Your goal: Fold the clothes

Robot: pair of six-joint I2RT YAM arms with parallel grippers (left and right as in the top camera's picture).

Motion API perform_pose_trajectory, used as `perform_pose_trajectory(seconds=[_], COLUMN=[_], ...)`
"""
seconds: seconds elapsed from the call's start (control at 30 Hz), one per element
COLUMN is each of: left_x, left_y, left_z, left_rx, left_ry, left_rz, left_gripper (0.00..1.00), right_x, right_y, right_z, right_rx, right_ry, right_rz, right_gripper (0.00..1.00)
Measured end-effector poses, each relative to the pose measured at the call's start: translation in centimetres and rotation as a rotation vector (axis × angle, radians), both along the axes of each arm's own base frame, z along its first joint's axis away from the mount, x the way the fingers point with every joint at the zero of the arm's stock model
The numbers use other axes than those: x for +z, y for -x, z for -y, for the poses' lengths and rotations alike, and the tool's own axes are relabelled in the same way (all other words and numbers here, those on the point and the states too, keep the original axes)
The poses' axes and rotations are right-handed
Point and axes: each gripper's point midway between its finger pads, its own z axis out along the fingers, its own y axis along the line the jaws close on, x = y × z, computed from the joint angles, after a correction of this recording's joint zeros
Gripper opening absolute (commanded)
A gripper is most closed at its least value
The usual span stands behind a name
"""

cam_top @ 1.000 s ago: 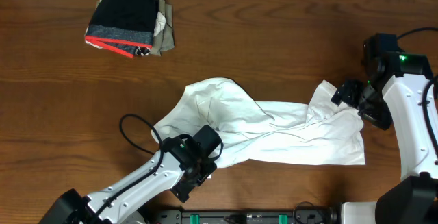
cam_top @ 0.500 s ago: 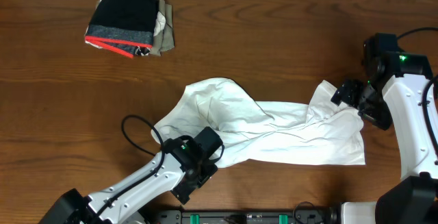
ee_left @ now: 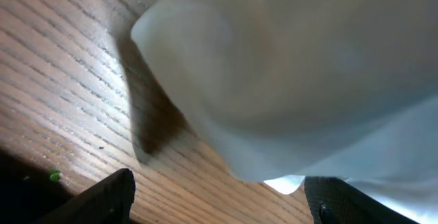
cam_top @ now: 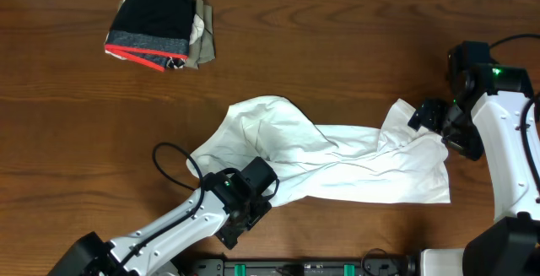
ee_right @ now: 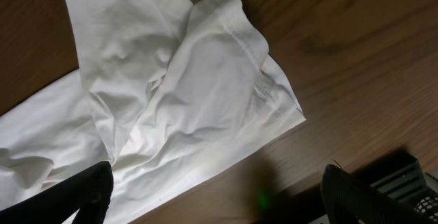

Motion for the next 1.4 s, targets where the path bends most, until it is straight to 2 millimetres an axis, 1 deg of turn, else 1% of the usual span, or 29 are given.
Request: perform_pose_trajectory(seconds=[0.13, 0.23, 0.33, 0.37, 0.43, 0.53, 0.8, 0.87, 1.0, 1.1, 1.13, 1.17, 1.4], left_x=[-0.7, -0.7, -0.7, -0.7, -0.7, -0.8, -0.8, -0.8, -0.7, -0.7, -0.7, -0.7, -0.7], left_y=[0.2, 0.1, -0.1, -0.1, -0.2, -0.3, -0.3, -0.3, -0.3, -0.5, -0.6, -0.9, -2.5], left_z=[-0.3, -0.1, 0.4, 0.5, 0.7, 1.0, 1.3, 1.3, 1.1, 0.3, 0.0, -0.4, -3.8], left_rx=[0.0, 0.0, -0.001, 0.0, 0.002, -0.003, -0.008, -0.01, -0.023, -0.012, -0.002, 0.009, 0.084], left_ry=[-0.027, -0.027, -0.012, -0.008, -0.001, 0.01, 0.024, 0.025, 0.032, 0.034, 0.032, 0.032, 0.035], left_rz=[-0.025, -0.029, -0.032, -0.035, -0.033, -0.028, -0.035, -0.036, -0.046, -0.068, -0.076, -0.081, -0.109], left_gripper=[0.81, 0.8, 0.76, 0.73, 0.63, 0.54, 0.13, 0.06, 0.06, 0.06, 0.06, 0.06, 0.06], right_x=[0.0, 0.0, 0.0, 0.0, 0.0, 0.0, 0.0, 0.0, 0.0, 0.0, 0.0, 0.0, 0.0], right_y=[0.0, 0.0, 0.1, 0.1, 0.1, 0.1, 0.4, 0.4, 0.4, 0.6, 0.6, 0.7, 1.0], right_z=[0.0, 0.0, 0.0, 0.0, -0.1, -0.1, -0.1, -0.1, -0.1, -0.1, -0.1, -0.1, -0.1], right_rx=[0.002, 0.005, 0.008, 0.008, 0.011, 0.011, 0.011, 0.011, 0.011, 0.011, 0.011, 0.01, -0.021], right_ry=[0.0, -0.001, -0.002, -0.003, -0.003, -0.003, -0.004, -0.004, -0.004, -0.005, -0.005, -0.005, -0.005], right_rz=[-0.001, -0.002, -0.003, -0.004, -0.005, -0.006, -0.016, -0.017, -0.019, -0.025, -0.027, -0.029, -0.038], right_gripper=[0.95, 0.95, 0.95, 0.95, 0.95, 0.95, 0.95, 0.95, 0.95, 0.95, 0.95, 0.99, 0.99])
